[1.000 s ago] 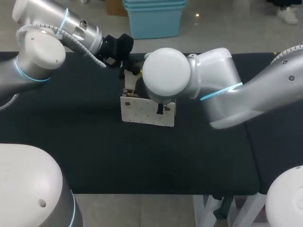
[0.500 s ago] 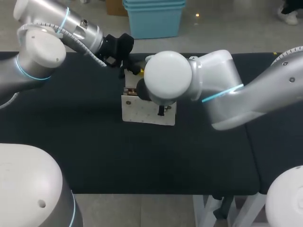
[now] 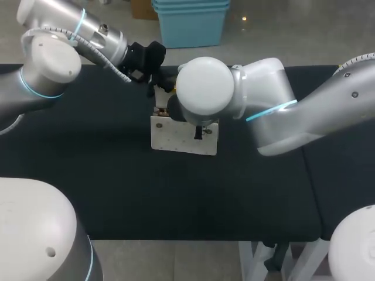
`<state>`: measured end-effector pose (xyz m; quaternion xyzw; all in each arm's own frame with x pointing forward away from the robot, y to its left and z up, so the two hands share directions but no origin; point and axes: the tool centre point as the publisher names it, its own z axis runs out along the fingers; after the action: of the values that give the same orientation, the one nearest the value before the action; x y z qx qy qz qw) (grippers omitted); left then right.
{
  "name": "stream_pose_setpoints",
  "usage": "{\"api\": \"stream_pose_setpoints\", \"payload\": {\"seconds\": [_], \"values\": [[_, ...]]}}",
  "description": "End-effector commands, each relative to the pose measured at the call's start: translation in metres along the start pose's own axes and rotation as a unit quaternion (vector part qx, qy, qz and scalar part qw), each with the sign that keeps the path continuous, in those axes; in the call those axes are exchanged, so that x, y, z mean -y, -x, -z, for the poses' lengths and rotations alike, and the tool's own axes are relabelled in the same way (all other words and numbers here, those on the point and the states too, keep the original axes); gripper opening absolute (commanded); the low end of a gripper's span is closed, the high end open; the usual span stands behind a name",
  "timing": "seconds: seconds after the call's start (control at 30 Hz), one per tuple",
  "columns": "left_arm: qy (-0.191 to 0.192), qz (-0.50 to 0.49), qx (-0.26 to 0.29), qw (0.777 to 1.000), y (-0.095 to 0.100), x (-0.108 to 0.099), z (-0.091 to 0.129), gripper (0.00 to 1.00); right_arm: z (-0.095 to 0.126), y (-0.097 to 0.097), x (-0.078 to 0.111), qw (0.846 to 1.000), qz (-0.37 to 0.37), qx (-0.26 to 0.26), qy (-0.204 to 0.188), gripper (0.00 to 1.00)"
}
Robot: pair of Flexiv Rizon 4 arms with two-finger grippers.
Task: Pick up the bag, open it, inspect its contents, close it, and place it on the opposite side
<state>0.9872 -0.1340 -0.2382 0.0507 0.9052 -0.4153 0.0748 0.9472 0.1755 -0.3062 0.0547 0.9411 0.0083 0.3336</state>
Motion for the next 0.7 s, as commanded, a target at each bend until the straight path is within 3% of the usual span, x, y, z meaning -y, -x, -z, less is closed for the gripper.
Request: {"api": "stream_pose_setpoints", "payload": {"seconds": [0.03, 0.43, 0.7], "values": [[-0.005, 0.000, 0.002, 1.000, -0.001, -0.001, 0.000, 0.00, -0.009, -0.005, -0.006, 1.000, 0.002, -0.009, -0.005, 0.00], [-0.008, -0.001, 0.007, 1.000, -0.002, -0.001, 0.003, 0.00, -0.007, -0.018, 0.005, 0.999, 0.004, -0.046, -0.015, 0.00], [-0.015, 0.002, 0.008, 1.000, -0.004, -0.003, 0.003, 0.00, -0.020, -0.022, 0.007, 0.993, 0.023, -0.114, -0.015, 0.00]]}}
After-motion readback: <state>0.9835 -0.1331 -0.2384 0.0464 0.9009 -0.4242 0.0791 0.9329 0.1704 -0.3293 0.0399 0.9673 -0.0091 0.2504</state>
